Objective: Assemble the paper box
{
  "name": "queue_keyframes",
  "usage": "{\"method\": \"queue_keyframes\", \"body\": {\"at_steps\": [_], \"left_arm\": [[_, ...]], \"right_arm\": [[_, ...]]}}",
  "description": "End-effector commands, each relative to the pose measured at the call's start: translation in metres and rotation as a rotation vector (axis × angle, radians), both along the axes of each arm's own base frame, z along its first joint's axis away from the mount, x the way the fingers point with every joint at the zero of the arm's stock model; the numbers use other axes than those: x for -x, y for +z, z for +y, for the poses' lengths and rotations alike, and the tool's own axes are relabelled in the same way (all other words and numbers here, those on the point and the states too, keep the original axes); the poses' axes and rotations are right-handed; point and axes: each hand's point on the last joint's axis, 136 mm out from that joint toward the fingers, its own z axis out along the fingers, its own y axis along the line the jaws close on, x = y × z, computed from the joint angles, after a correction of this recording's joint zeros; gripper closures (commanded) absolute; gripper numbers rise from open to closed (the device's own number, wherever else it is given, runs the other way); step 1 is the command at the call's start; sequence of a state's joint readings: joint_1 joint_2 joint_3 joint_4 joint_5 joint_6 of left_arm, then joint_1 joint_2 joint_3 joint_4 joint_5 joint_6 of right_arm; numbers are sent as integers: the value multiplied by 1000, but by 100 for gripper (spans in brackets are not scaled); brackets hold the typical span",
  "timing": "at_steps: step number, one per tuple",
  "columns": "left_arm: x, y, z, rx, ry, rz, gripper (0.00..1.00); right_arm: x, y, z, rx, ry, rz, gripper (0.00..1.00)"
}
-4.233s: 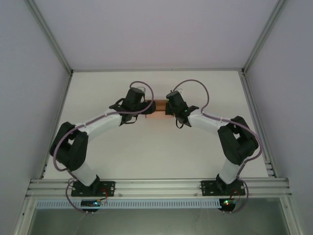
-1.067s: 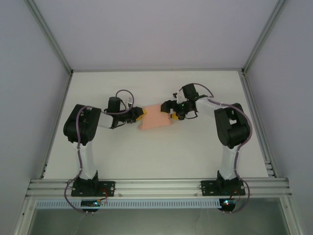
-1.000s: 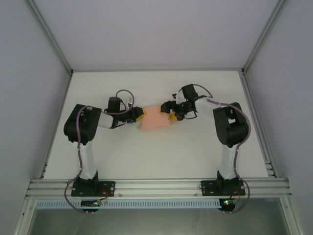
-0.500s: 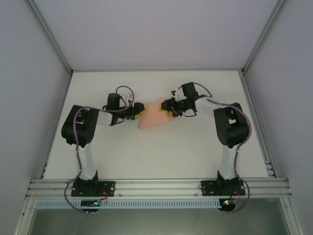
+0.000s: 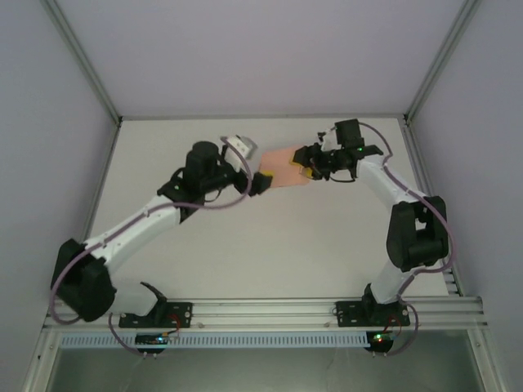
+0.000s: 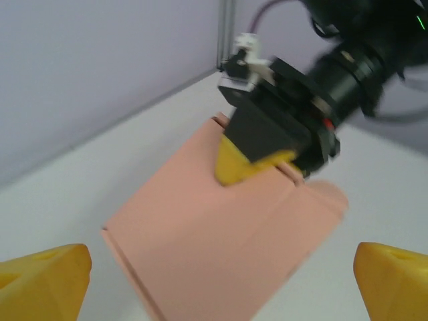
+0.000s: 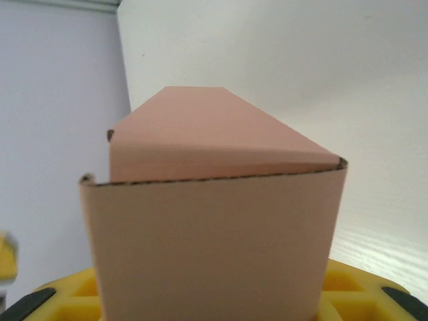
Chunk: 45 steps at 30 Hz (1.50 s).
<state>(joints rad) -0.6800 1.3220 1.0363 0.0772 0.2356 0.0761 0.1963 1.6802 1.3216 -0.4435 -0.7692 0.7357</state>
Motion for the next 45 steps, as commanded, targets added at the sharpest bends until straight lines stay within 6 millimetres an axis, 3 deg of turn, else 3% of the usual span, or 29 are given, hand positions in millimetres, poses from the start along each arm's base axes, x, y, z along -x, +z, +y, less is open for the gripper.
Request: {"method": "queue_keyframes", "body": {"at_steps": [1, 7, 12, 18, 22, 28, 34, 40, 45], "left_arm": [[4, -31, 20, -374, 46, -239, 0], [21, -48, -11, -613, -9, -386, 0], [7, -66, -22, -675, 7, -396, 0], [-7, -64, -32, -659, 53, -464, 0], [-9, -67, -39, -648, 37, -492, 10], [-13, -75, -43, -661, 33, -488, 36], [-14, -76, -44, -671, 30, -481, 58], [-9, -77, -41, -675, 13, -471, 65], [2, -77, -33, -663, -35, -393, 66]], "right_arm": [[30, 13, -22, 31, -30, 159, 58], [51, 25, -26, -130, -75, 362, 57], [64, 23, -24, -143, -69, 451, 57], [73, 21, -23, -146, -66, 508, 58], [75, 17, -20, -145, -54, 534, 57], [75, 15, -7, -173, -19, 554, 55], [79, 14, -10, -132, 16, 558, 48], [71, 21, -12, -139, 5, 501, 40], [56, 25, -34, -75, -71, 385, 17]]}}
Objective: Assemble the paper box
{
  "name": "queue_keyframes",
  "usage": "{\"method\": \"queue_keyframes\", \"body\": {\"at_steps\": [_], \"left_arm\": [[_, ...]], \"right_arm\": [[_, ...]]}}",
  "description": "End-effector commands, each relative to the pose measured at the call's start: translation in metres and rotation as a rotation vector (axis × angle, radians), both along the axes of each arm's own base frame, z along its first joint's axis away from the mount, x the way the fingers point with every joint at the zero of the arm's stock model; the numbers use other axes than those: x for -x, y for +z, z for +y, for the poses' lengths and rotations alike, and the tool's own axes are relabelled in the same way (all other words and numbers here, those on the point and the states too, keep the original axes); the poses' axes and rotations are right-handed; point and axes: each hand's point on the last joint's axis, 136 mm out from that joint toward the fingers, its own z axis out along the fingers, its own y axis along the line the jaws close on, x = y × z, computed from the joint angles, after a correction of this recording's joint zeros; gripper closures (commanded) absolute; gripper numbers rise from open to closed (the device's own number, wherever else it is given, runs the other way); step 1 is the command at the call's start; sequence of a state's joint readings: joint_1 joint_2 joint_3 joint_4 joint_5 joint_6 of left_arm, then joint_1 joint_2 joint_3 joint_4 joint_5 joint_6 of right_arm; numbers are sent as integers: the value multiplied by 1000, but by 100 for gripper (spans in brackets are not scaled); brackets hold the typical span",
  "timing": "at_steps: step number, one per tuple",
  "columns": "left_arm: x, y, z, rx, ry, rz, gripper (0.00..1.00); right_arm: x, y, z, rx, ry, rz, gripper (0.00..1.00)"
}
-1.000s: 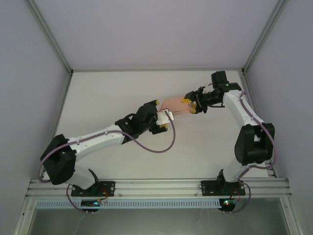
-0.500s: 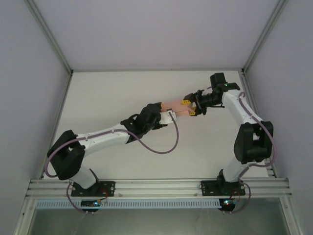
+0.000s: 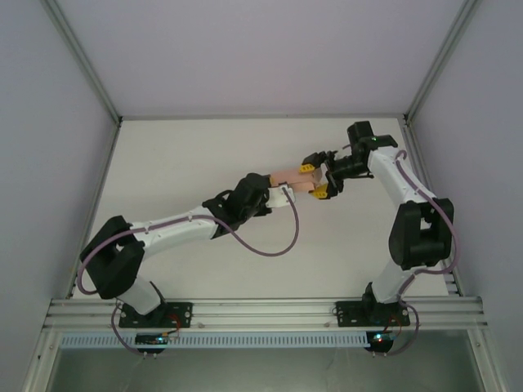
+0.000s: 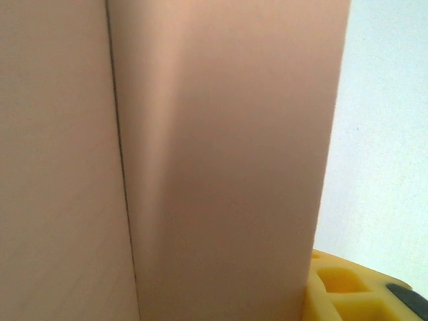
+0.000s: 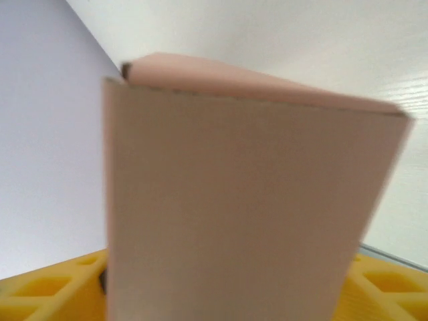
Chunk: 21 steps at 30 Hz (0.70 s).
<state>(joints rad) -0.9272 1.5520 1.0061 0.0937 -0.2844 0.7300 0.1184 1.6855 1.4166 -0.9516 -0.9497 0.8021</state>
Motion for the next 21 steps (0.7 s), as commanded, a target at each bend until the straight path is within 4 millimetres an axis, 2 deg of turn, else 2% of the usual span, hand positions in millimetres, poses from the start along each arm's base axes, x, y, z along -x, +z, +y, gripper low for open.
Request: {"method": "queue_keyframes", "body": {"at_steps": [1, 2, 7, 9, 11, 13, 17, 21], "left_arm": [[5, 32, 4, 77, -6, 59, 66], [10, 29, 7, 77, -15, 117, 68], [31, 12, 36, 21, -10, 411, 64], [35, 2, 51, -30, 20, 480, 62], [41, -11, 64, -97, 45, 543, 62], [48, -21, 74, -149, 47, 610, 61], [67, -34, 78, -207, 3, 781, 60], [62, -43, 75, -233, 15, 824, 61]], "right_arm": [[-13, 17, -22, 76, -65, -129, 8], [-21, 19, -31, 117, -101, -180, 2], [-53, 43, -68, 318, -202, -519, 1], [-57, 51, -81, 422, -188, -620, 1], [-62, 54, -104, 598, -170, -717, 1], [-63, 58, -112, 739, -101, -828, 1], [-58, 60, -113, 889, 1, -976, 1], [-50, 56, -97, 805, 59, -1045, 1]]}}
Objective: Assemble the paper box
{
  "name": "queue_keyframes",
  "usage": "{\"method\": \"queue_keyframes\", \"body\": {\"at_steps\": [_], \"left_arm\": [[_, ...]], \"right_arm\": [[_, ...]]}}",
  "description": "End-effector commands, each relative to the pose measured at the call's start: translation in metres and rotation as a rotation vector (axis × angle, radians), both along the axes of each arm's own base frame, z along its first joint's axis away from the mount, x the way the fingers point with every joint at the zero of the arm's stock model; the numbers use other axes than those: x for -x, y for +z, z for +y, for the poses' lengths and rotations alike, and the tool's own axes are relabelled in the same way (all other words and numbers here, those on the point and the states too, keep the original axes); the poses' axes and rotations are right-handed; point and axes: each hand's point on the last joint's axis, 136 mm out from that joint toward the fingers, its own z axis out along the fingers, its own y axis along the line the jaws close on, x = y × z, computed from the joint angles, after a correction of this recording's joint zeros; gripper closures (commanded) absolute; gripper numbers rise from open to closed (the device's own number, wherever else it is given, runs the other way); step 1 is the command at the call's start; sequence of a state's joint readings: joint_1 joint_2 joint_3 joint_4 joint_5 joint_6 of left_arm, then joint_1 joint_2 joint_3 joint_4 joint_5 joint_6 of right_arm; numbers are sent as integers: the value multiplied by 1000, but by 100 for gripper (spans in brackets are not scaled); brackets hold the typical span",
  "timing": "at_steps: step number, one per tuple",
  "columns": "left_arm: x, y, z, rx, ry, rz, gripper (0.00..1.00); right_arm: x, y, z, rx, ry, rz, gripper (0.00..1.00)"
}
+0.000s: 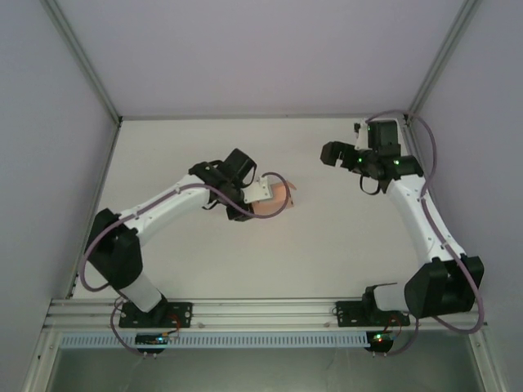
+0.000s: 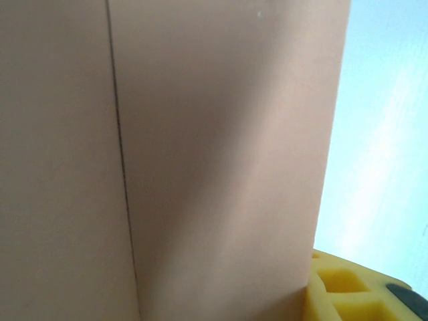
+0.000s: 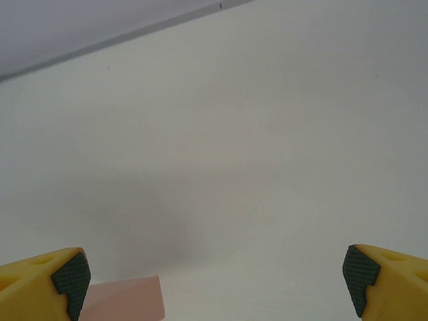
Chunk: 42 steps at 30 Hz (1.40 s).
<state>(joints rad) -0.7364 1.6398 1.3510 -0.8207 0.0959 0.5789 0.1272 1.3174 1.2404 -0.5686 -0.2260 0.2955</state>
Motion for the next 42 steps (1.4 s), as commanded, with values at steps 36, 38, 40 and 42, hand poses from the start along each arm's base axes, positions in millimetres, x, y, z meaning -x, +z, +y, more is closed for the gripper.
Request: {"method": "queue_keyframes", "body": {"at_steps": [36, 38, 40, 42], "left_arm": [[-8, -54, -12, -127, -15, 189, 48], [-9, -53, -12, -123, -15, 184, 48], [-10, -53, -13, -116, -12, 178, 48], [-11, -52, -14, -111, -9, 172, 48]], "right_arm": [[44, -97, 130, 255, 717, 140, 82], [44, -101, 129, 280, 682, 164, 88], [43, -103, 127, 306, 631, 180, 95], [43, -103, 126, 332, 584, 182, 100]]}}
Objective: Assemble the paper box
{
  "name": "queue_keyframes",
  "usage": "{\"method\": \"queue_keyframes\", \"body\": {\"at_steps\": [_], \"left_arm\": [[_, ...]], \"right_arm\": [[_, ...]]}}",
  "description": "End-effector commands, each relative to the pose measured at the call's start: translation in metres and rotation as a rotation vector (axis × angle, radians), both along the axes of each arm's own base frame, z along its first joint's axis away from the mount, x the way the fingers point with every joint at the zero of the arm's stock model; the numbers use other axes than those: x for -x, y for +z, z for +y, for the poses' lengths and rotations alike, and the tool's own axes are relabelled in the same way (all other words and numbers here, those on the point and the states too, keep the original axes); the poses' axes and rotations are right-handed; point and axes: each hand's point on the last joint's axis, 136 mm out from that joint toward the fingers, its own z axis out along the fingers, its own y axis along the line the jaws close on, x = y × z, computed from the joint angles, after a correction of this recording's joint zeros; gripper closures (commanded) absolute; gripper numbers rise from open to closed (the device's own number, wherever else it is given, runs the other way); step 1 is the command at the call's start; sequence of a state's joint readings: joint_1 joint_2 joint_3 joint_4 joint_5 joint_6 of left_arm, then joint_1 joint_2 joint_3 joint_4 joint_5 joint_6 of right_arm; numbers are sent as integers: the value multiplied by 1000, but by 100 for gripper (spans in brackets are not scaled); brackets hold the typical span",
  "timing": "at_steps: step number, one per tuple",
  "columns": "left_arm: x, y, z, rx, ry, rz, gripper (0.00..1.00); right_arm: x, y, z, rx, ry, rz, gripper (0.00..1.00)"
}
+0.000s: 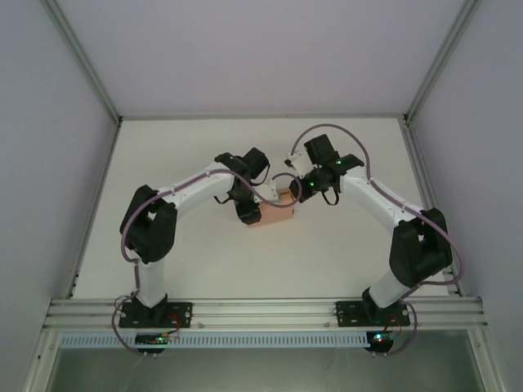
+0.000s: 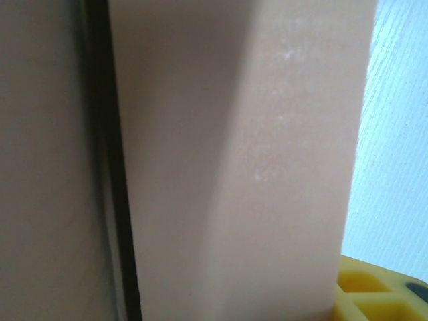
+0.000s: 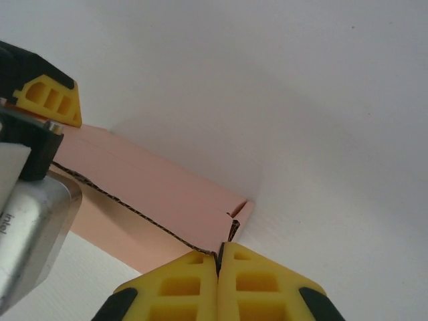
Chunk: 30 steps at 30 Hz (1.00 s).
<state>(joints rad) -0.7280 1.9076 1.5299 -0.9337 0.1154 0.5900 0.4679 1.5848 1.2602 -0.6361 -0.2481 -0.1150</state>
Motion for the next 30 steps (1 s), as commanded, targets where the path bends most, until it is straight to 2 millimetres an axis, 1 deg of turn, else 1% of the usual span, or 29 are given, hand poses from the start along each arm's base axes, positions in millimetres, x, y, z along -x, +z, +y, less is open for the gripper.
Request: {"method": "queue_keyframes", "body": {"at_steps": [1, 3, 7, 9, 10, 12, 13, 15, 17, 19, 22, 23, 24, 25, 26, 30], "left_arm": [[2, -2, -1, 16, 3, 6, 48], [2, -2, -1, 18, 9, 2, 48], [1, -2, -2, 25, 11, -2, 48], [1, -3, -3, 25, 13, -2, 47], [1, -3, -3, 26, 14, -2, 48], [1, -3, -3, 27, 17, -3, 47], [0, -3, -3, 27, 18, -4, 47], [0, -2, -3, 29, 21, -7, 47], [0, -2, -2, 30, 24, -11, 47], [0, -1, -2, 29, 28, -16, 46], [-3, 4, -2, 36, 40, -31, 39], [-3, 6, -3, 42, 41, -37, 32], [-5, 9, -4, 51, 45, -46, 22], [-6, 12, -5, 63, 48, -54, 15], [-6, 16, -6, 74, 50, -62, 1], [-7, 44, -7, 139, 99, -106, 0]], "right_arm": [[1, -1, -4, 64, -110, 1, 100], [2, 4, -4, 52, -173, -5, 100], [8, 11, -4, -21, -282, 58, 100], [9, 12, -4, -30, -290, 63, 100], [8, 11, -5, -30, -294, 51, 100], [11, 1, -4, -49, -313, 73, 100], [12, -8, -4, -55, -311, 75, 100], [6, -14, -4, -57, -295, 3, 100], [6, -19, -1, -62, -250, -72, 100], [9, -21, -3, -77, -252, -94, 100], [9, -16, -8, -78, -276, -122, 100], [8, -13, -9, -80, -283, -134, 100], [8, -11, -10, -80, -284, -137, 100], [7, -10, -10, -76, -288, -141, 100], [7, -10, -11, -71, -293, -140, 100], [8, -12, -12, -39, -313, -144, 100]]}}
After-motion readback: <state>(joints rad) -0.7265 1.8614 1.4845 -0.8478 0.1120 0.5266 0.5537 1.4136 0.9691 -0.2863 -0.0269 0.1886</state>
